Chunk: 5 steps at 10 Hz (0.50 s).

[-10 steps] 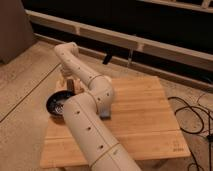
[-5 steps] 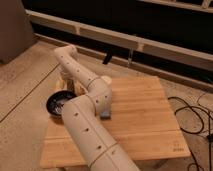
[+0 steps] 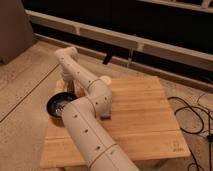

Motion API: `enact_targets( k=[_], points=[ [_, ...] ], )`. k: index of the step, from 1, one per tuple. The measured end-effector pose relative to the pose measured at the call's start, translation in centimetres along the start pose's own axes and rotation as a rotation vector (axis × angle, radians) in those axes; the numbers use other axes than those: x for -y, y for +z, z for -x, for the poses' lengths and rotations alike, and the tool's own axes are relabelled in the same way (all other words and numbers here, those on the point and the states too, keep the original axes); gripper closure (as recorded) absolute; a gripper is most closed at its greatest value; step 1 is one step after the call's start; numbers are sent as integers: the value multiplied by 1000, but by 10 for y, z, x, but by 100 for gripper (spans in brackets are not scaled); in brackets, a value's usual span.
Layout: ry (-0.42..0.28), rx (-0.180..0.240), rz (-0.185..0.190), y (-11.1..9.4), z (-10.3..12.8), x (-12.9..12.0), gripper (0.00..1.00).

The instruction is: Place the eraser on the white sponge

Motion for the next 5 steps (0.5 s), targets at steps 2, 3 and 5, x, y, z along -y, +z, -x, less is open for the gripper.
enact_targets(
  k=[2, 3, 5],
  points=[
    [9, -8, 4, 1, -2, 0, 35],
    [8, -14, 4, 3, -3, -3, 35],
    [10, -13, 5, 3, -3, -1, 35]
  ],
)
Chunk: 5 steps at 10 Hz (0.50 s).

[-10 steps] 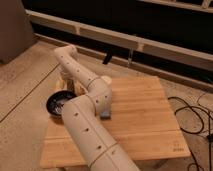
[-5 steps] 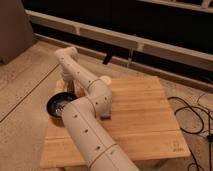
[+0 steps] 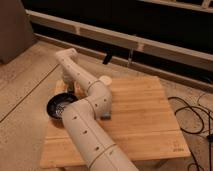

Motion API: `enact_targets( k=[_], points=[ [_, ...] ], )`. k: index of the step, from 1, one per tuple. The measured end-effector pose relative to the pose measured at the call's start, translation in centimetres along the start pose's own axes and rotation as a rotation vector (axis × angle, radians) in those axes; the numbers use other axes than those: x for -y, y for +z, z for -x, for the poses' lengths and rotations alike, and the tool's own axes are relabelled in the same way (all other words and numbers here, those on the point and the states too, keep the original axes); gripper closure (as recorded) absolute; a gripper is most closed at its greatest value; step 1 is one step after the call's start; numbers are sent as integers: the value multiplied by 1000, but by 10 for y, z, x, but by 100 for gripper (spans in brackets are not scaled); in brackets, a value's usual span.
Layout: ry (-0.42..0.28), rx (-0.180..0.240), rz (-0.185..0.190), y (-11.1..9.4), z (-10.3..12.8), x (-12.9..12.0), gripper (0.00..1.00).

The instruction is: Place the eraser on the white sponge

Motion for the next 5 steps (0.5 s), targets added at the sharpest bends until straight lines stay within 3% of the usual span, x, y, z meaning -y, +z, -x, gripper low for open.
enact_targets(
  k=[5],
  points=[
    [-23, 62, -15, -3, 15, 7, 35]
  ],
)
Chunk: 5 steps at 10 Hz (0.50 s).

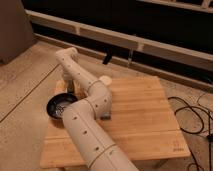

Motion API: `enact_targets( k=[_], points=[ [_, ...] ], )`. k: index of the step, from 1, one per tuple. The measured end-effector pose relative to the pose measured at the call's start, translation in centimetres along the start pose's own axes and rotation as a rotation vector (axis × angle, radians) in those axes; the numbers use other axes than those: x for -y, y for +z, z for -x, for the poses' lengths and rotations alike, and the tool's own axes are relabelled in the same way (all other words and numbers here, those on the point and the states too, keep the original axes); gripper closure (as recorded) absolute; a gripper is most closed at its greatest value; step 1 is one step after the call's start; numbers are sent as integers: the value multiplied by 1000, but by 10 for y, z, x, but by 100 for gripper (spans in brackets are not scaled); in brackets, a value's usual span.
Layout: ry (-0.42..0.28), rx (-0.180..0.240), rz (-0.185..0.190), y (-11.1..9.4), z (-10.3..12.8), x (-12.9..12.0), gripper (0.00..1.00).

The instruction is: Place the eraser on the white sponge

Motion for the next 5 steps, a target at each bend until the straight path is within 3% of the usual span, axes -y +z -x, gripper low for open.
enact_targets(
  k=[3, 4, 5],
  points=[
    [1, -13, 12, 9, -5, -1, 35],
    [0, -19, 19, 12, -6, -2, 38],
    [-7, -23, 25, 14, -8, -4, 47]
  ],
)
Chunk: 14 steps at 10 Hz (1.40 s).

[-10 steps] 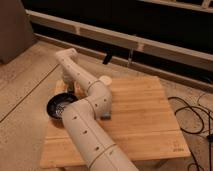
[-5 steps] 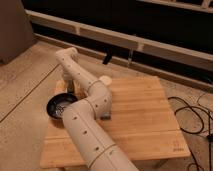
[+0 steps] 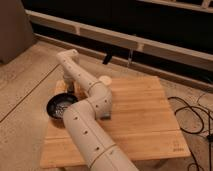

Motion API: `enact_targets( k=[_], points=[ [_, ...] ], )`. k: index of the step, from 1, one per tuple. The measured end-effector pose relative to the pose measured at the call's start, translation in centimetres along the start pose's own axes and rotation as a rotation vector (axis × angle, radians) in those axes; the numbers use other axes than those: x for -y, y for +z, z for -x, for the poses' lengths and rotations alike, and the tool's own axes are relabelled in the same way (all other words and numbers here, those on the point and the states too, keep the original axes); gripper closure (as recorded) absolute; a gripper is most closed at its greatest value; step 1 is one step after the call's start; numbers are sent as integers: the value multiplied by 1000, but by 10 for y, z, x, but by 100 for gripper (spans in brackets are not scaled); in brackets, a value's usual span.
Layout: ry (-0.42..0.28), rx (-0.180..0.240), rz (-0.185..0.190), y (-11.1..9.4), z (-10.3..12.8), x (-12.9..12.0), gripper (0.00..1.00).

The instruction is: Place the eraser on the white sponge

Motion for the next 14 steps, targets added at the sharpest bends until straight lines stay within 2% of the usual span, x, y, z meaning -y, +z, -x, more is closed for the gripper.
enact_targets(
  k=[3, 4, 5, 7, 10, 12, 14],
  points=[
    [-21, 1, -3, -1, 1, -1, 77],
    [-23, 4, -7, -3, 2, 0, 91],
    [-24, 8, -9, -5, 3, 0, 97],
    [-24, 61, -11, -23, 17, -1, 100],
    [-72, 133, -33, -63, 38, -6, 100],
    [-89, 142, -59, -81, 40, -2, 100],
    [-85, 134, -68, -84, 37, 1, 100]
  ],
)
